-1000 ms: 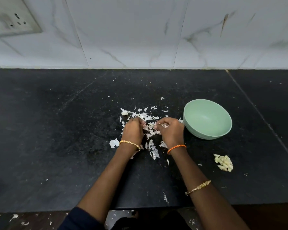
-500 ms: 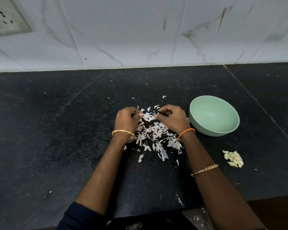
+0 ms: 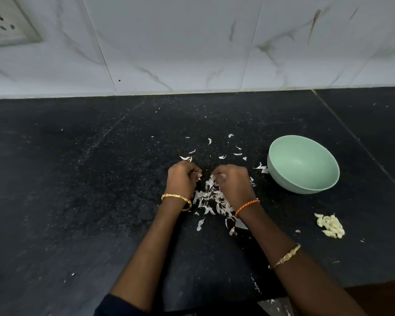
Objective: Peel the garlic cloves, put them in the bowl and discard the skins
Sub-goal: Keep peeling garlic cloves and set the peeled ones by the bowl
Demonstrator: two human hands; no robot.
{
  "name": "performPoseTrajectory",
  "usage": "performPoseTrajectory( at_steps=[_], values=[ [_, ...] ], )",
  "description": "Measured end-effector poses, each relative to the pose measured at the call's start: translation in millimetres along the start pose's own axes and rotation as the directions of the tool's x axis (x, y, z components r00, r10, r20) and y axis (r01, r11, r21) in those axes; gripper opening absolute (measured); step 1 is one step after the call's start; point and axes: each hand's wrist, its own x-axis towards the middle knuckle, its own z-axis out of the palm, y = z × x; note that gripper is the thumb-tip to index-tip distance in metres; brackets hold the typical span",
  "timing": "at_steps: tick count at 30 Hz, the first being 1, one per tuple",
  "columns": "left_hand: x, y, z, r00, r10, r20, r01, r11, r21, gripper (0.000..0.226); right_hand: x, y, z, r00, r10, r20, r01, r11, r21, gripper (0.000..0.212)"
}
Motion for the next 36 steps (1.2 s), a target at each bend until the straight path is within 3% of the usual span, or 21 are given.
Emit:
performPoseTrajectory(
  at_steps=[2,5,7,11,13,15,18,20,23,26,30,36],
  values=[
    [1.6,7.8,-7.0,0.996,-0.064,0.058,0.073,0.986,-0.151,0.010,7.4,0.5,-14.7,0.996,0.092,-0.021,-0.089,0.989,0.118,0.008],
    [8.4,12.6,-28.1,0.983,-0.112,0.146,0.152,0.941,-0.301,0.012,10.4,4.9,-32.5,0.988,0.147,-0.044,-0.139,0.978,0.154,0.006],
    [9.0,8.4,-40.6,0.986,-0.134,0.098,0.160,0.929,-0.334,0.011,1.0,12.3,-37.2,0.980,0.193,-0.041,-0.186,0.974,0.132,0.017],
    [-15.1,-3.3,-31.9,0.944,-0.188,-0.271,0.127,0.965,-0.229,0.008,-31.8,26.4,-26.9,0.966,0.259,-0.012,-0.259,0.958,-0.120,0.078],
    [-31.4,-6.0,-11.4,0.937,-0.176,-0.301,0.101,0.963,-0.249,0.008,-45.3,21.7,-17.3,0.972,0.225,0.072,-0.205,0.954,-0.220,0.105],
    [-41.0,-2.9,8.0,0.965,-0.111,-0.239,0.045,0.963,-0.265,0.009,-51.5,12.3,-6.0,0.983,0.116,0.143,-0.078,0.966,-0.248,0.114],
    [-38.3,12.4,23.6,0.994,-0.077,-0.075,0.035,0.893,-0.449,0.020,-50.5,-0.2,9.9,0.977,-0.040,0.208,0.088,0.970,-0.226,0.100],
    [-31.3,24.1,22.1,0.994,-0.108,-0.002,0.086,0.802,-0.591,0.024,-46.6,-4.2,16.7,0.972,-0.081,0.222,0.118,0.980,-0.159,0.086],
    [-19.6,26.6,6.3,0.984,-0.176,-0.001,0.130,0.731,-0.670,0.024,-39.0,-8.9,25.6,0.971,-0.179,0.161,0.185,0.982,-0.029,0.053],
    [-12.0,14.0,-12.7,0.951,-0.299,-0.074,0.178,0.731,-0.659,0.019,-34.3,-14.3,29.0,0.952,-0.282,0.115,0.286,0.958,-0.015,0.032],
    [-8.3,-2.5,-29.2,0.924,-0.357,-0.139,0.215,0.783,-0.583,0.013,-27.7,-7.3,16.8,0.989,-0.138,0.044,0.138,0.990,0.018,0.038],
    [-26.4,5.5,-15.0,0.960,-0.273,-0.058,0.218,0.863,-0.457,0.005,-3.3,-6.6,-18.9,0.979,0.198,0.055,-0.204,0.961,0.186,0.011]
  ],
)
